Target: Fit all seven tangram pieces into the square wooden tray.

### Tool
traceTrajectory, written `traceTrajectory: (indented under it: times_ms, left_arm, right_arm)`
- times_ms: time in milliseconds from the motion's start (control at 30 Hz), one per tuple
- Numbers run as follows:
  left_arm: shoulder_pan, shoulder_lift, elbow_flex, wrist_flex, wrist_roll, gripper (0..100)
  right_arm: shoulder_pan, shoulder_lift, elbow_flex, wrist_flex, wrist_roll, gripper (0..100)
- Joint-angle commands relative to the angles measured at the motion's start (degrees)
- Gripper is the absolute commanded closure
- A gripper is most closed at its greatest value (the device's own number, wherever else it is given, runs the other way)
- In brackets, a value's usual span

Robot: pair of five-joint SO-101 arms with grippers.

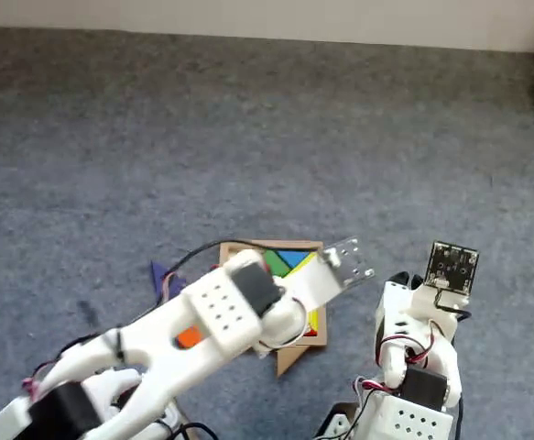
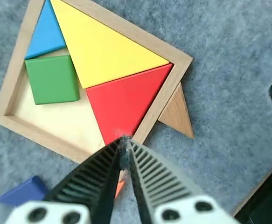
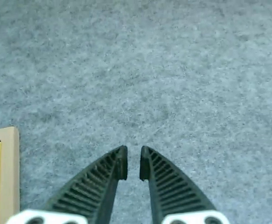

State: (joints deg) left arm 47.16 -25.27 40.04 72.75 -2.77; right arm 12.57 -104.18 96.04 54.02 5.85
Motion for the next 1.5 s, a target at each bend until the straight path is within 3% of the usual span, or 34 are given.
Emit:
traceTrajectory:
  times_ms: [0, 167, 333, 500, 833, 1167, 1467]
  left_arm:
    - [1.36, -5.14, 4.44, -5.27, 0.44, 99]
    - [2.51, -5.05, 5.41, -6.15, 1.49, 99]
    - [3.21, -5.14, 6.81, -6.51, 11.87, 93]
    - [4.79, -5.05, 8.22, -8.26, 12.48, 92]
    - [-8.84, -4.97, 10.95, -8.79, 12.13, 91]
    - [-15.78, -4.97, 16.92, -3.78, 8.18, 64]
    - [-21.05, 3.74, 15.69, -9.93, 5.98, 62]
  right_arm:
    - [0.66, -0.84, 5.85, -1.27, -0.62, 94.4]
    - [0.57, -0.84, 5.85, -1.19, -0.62, 94.4]
    - [0.48, -0.84, 5.85, -1.19, -0.62, 94.4]
    - [0.48, -0.84, 5.85, -1.19, -0.62, 94.4]
    - [0.40, -0.75, 5.85, -1.19, -0.62, 94.4]
    - [0.31, -0.66, 5.85, -1.19, -0.62, 94.4]
    - [0.31, -0.57, 5.85, -1.19, -0.62, 94.4]
